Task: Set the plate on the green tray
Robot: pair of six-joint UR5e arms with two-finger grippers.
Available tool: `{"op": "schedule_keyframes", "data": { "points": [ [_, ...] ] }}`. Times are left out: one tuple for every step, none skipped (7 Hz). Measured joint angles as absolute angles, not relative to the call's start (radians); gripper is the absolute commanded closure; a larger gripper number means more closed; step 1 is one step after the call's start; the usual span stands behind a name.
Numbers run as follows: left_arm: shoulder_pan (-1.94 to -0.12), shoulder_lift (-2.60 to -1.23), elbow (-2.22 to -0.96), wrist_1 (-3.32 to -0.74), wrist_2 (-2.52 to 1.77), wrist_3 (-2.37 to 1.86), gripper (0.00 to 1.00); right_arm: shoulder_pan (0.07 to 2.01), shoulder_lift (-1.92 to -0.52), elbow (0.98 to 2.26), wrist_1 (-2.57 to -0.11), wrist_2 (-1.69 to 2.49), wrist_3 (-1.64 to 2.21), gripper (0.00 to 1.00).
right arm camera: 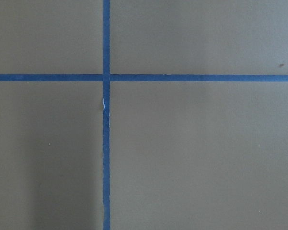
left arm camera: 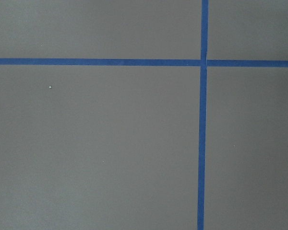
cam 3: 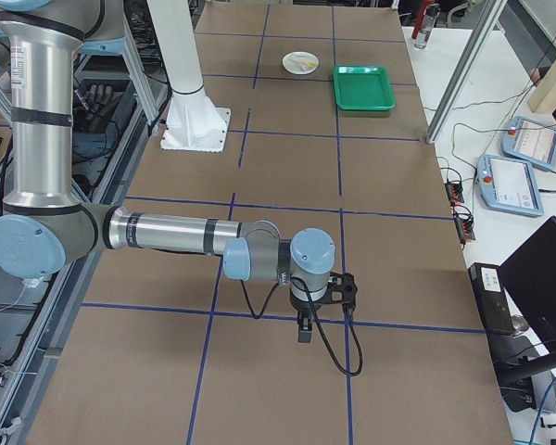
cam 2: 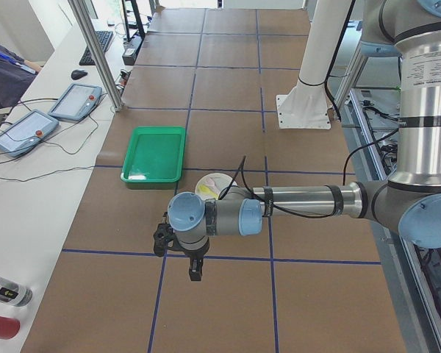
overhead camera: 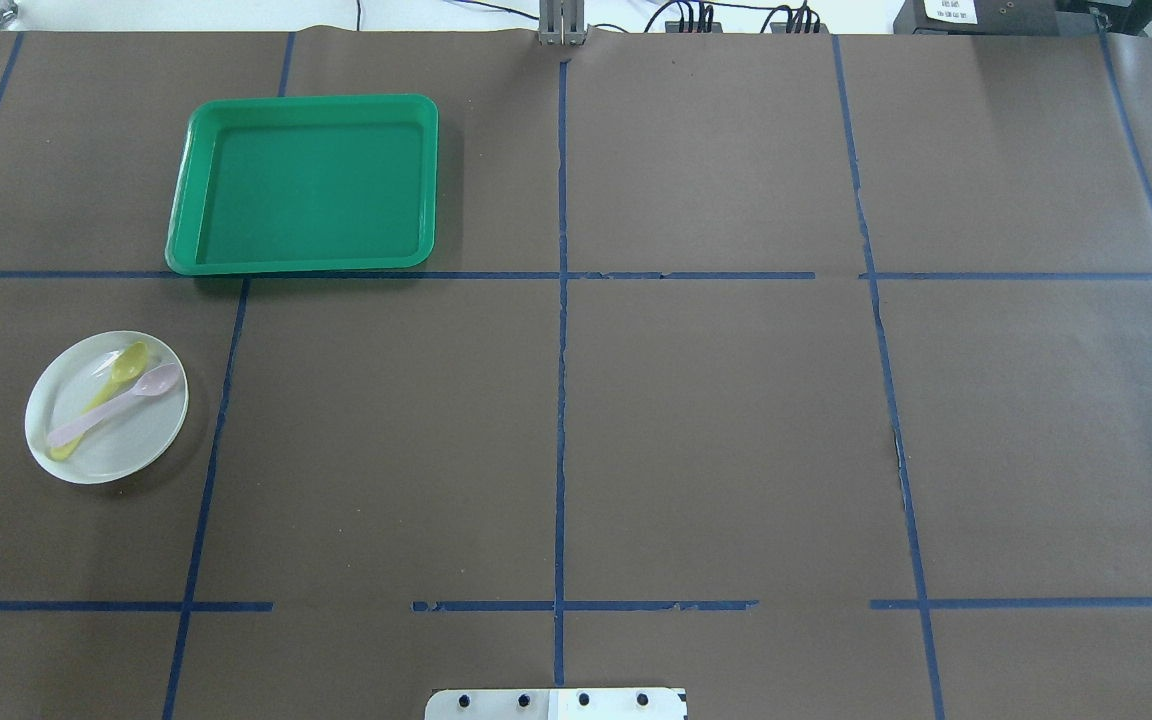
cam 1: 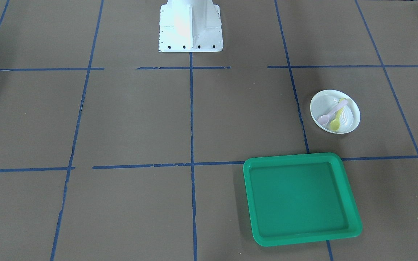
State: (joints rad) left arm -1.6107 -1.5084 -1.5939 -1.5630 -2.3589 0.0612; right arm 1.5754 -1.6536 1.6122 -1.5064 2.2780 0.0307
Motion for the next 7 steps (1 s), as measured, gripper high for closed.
{"op": "schedule_keyframes", "data": {
  "points": [
    [-1.611,-1.513,-1.597,-1.564,-2.361,0.060,0.00,1.575,-1.654,1.612,-1.506,2.278,0.031,0.00],
    [-1.611,-1.520,-1.608,-1.569,-2.365,0.059,0.00,1.575,-1.654,1.612,-1.506,2.278,0.031,0.00],
    [-1.611,-1.529,-1.620,-1.582,-2.367,0.060,0.00,1.575,-1.654,1.612,-1.506,2.278,0.031,0.00],
    [-1.611,-1.533,-1.626,-1.603,-2.367,0.058,0.00,1.575,-1.654,1.612,-1.506,2.278,0.031,0.00],
    [-1.605,-1.535,-1.634,-1.623,-2.370,0.052,0.00,1.575,-1.654,1.612,-1.506,2.278,0.031,0.00],
    [-1.577,-1.536,-1.647,-1.634,-2.387,0.038,0.00,1.575,-1.654,1.612,-1.506,2.278,0.031,0.00],
    [-1.511,-1.537,-1.667,-1.663,-2.415,-0.026,0.00,1.575,-1.654,1.612,-1.506,2.278,0.031,0.00]
  ]
}}
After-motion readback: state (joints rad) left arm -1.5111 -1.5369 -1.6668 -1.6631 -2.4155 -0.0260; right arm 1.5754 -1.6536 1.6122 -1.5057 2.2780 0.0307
